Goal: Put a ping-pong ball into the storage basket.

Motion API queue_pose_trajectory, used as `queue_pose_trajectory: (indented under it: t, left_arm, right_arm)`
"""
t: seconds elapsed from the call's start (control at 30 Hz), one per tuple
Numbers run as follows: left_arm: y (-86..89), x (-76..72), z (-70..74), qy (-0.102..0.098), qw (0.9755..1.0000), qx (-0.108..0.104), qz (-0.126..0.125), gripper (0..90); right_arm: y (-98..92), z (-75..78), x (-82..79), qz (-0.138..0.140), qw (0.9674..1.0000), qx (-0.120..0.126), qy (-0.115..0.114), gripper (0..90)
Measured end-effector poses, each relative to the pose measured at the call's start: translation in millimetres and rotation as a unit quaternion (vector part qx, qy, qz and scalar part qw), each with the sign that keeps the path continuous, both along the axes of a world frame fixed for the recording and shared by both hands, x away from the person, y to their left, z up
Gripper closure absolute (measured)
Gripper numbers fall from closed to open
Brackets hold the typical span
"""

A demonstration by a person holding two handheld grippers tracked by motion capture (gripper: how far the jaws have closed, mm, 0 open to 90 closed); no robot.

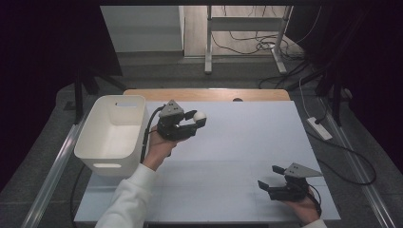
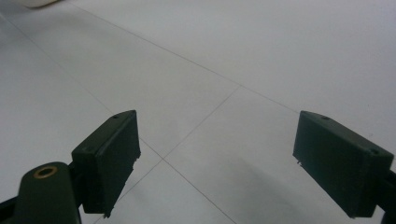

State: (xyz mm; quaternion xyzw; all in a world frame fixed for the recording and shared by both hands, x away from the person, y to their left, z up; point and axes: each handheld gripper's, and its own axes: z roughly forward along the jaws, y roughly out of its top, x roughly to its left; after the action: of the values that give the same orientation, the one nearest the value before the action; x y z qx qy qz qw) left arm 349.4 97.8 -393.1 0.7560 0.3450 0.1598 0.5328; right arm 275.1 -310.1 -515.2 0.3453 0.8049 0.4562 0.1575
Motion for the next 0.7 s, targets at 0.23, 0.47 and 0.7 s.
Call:
queue_pose_trajectory:
  t: [0.23,0.47,0.7]
  left_arm:
    - [7.4,-2.3,4.9,-0.008,0.9999,-0.006,0.009,50.6]
    - [14.3,-4.8,9.2,-0.012,0.9998,-0.006,0.016,50.5]
    - [22.2,-7.1,10.9,-0.011,0.9996,-0.005,0.025,50.6]
  right_arm:
    - [0.2,-0.1,0.0,0.0,1.0,0.0,0.0,14.6]
    - [0.3,0.1,-0.3,-0.001,1.0,0.001,0.001,14.6]
    - [0.5,0.3,-0.5,0.0,1.0,0.001,0.001,14.6]
